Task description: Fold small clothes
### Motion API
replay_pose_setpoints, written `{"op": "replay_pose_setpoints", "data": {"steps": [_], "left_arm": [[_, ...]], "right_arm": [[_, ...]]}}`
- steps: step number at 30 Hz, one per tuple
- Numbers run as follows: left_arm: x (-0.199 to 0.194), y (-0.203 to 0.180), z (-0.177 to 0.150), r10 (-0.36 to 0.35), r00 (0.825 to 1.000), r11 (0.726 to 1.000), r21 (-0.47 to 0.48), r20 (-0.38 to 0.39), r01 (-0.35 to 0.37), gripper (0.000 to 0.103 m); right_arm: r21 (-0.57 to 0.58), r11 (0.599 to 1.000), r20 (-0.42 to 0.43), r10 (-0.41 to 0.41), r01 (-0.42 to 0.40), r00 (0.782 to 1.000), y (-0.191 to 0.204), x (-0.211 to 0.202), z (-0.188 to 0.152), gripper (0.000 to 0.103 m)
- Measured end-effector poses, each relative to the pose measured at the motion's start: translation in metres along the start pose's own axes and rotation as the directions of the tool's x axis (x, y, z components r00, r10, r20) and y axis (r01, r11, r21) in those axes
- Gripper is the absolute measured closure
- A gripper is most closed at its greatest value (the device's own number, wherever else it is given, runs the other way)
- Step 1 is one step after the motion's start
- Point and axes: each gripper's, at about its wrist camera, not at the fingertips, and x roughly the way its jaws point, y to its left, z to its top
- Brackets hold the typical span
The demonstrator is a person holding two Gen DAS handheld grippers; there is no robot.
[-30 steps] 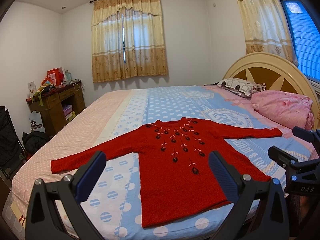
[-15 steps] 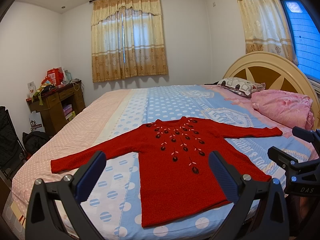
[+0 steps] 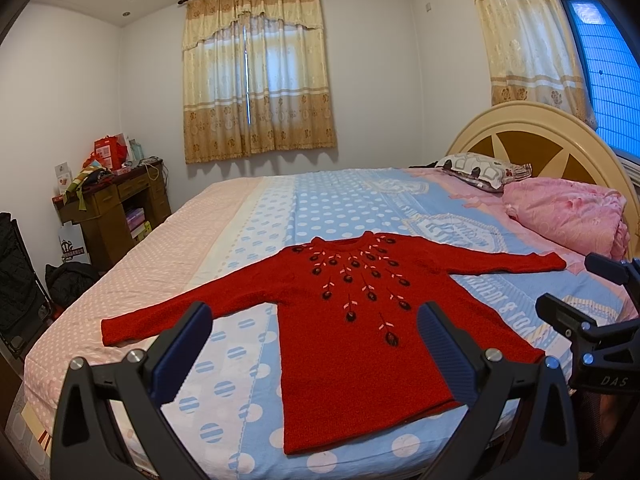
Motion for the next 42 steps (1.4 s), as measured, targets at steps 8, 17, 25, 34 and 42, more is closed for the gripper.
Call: {"op": "replay_pose_setpoints", "data": {"steps": [8, 17, 25, 34, 42], "left_arm": [[0.003, 0.002, -0.004, 0.001, 1.0, 1.0, 0.001, -0.004, -0.001, 0.0], [0.014, 0.001, -0.02, 0.007, 1.0, 1.0, 0.015, -0.029, -0.006, 0.0], [0.053, 0.001, -0.022, 0.032, 0.994, 0.998, 0.058, -0.101, -0.026, 0.0], [0.112, 0.001, -0.017, 0.048, 0.977, 0.993, 0.119, -0.206, -0.023, 0.0], [0.162, 0.01, -0.005, 0.094, 0.968, 0.985, 0.162, -0.234, -0.056, 0.0]], "right_arm": [[-0.007, 1.0, -0.011, 0.003, -0.004, 1.0, 0.003, 0.003, -0.008, 0.001], [0.002, 1.0, -0.047, 0.021, -0.021, 0.999, -0.005, 0.021, -0.008, 0.001], [0.04, 0.999, -0.124, 0.009, -0.004, 0.992, -0.034, 0.07, -0.014, 0.001], [0.161, 0.984, -0.239, -0.04, 0.081, 0.97, -0.111, 0.138, -0.02, 0.001], [0.295, 0.931, -0.326, -0.115, 0.217, 0.938, -0.207, 0.173, -0.031, 0.001]]}}
